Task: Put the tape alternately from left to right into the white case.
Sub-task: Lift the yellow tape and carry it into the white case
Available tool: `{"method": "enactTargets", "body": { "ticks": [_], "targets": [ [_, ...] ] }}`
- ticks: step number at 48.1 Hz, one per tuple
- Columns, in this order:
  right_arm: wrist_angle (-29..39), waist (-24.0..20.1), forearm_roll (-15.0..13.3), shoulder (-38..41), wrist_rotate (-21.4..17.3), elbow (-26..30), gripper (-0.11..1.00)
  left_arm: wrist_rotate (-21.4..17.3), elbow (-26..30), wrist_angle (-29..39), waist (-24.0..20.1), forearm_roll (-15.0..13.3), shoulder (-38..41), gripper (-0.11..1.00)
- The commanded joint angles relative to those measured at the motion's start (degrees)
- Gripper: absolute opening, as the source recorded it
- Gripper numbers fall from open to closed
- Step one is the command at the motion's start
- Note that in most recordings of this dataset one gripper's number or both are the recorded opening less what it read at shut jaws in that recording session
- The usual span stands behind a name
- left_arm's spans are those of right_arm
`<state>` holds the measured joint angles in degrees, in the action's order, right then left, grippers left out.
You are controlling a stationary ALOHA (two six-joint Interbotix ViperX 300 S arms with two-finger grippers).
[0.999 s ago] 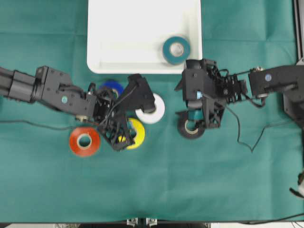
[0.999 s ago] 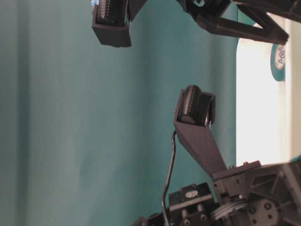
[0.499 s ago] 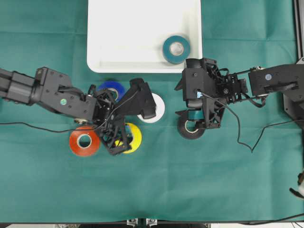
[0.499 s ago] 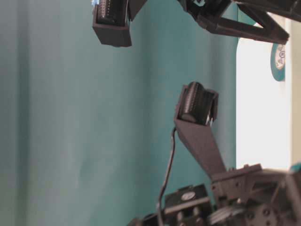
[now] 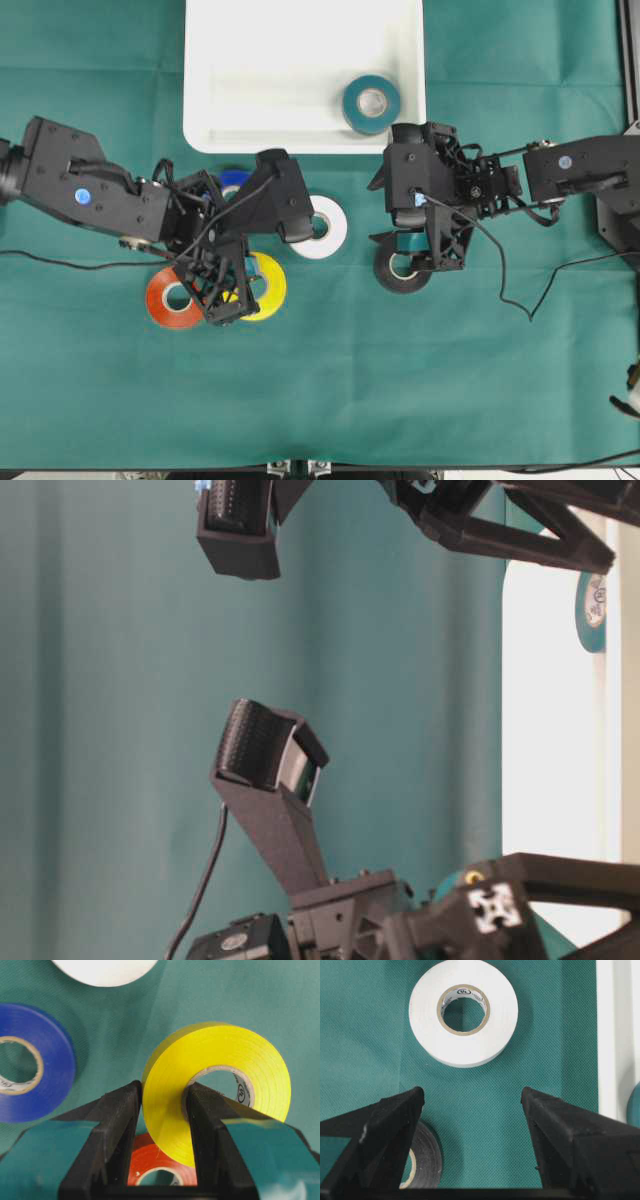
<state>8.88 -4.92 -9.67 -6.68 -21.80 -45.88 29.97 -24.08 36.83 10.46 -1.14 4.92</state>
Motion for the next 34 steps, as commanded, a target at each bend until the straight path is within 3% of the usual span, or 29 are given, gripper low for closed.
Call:
{"method": "enactTargets", "body": {
  "ticks": [1, 8, 18, 34],
  "targets": [
    [-0.5, -0.1, -0.1, -0.6, -0.1, 0.6, 0.81, -0.1, 0.7, 0.1, -1.0, 0.3, -1.9, -0.03],
    [-0.4, -0.1, -0.1, -0.6, -0.1, 0.6, 0.81, -1.6, 0.9, 0.1, -2.7, 0.7, -2.5, -0.03],
    [-0.4, -0.1, -0.1, -0.6, -0.1, 0.8, 0.81, -8.6, 0.1, 0.1, -6.8, 0.7, -3.5, -0.03],
    [-1.0, -0.1, -0.1, -0.6, -0.4, 0.9, 0.81, -18.9, 0.1, -0.4, -17.6, 0.6, -4.2, -0.03]
  ]
}}
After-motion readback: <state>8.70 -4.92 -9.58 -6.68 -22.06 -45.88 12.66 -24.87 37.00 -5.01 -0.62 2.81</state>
